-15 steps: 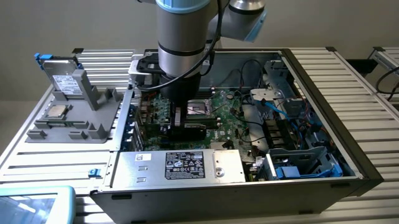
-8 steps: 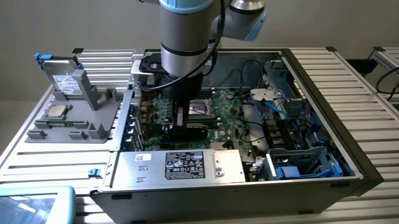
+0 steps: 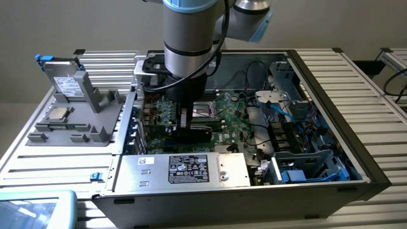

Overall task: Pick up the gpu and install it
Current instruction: 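Insert the gpu into the slot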

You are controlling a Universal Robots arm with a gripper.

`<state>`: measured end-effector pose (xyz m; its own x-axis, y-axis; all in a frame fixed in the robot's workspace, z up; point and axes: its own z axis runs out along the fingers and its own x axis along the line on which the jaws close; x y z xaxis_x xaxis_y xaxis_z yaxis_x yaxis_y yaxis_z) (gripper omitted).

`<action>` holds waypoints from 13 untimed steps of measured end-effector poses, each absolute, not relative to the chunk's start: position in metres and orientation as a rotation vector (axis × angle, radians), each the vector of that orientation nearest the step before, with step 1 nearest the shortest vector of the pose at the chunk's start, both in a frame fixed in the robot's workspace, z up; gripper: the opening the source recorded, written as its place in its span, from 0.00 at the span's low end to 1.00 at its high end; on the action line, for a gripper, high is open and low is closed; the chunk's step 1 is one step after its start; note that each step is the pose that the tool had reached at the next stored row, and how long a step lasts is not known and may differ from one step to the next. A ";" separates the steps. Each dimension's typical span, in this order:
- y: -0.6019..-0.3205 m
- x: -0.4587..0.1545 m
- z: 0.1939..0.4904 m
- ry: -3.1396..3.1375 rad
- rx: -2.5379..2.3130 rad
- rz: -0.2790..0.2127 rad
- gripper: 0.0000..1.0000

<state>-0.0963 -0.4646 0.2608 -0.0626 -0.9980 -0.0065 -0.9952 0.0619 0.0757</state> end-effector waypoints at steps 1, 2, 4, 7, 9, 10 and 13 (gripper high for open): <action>-0.464 -0.096 0.261 -2.255 2.118 -0.093 0.28; -0.464 -0.096 0.261 -2.255 2.118 -0.094 0.28; -0.464 -0.096 0.261 -2.255 2.118 -0.094 0.28; -0.464 -0.097 0.261 -2.256 2.119 -0.095 0.28; -0.464 -0.097 0.261 -2.258 2.121 -0.096 0.28; -0.464 -0.097 0.261 -2.259 2.122 -0.096 0.28; -0.464 -0.097 0.261 -2.262 2.125 -0.089 0.28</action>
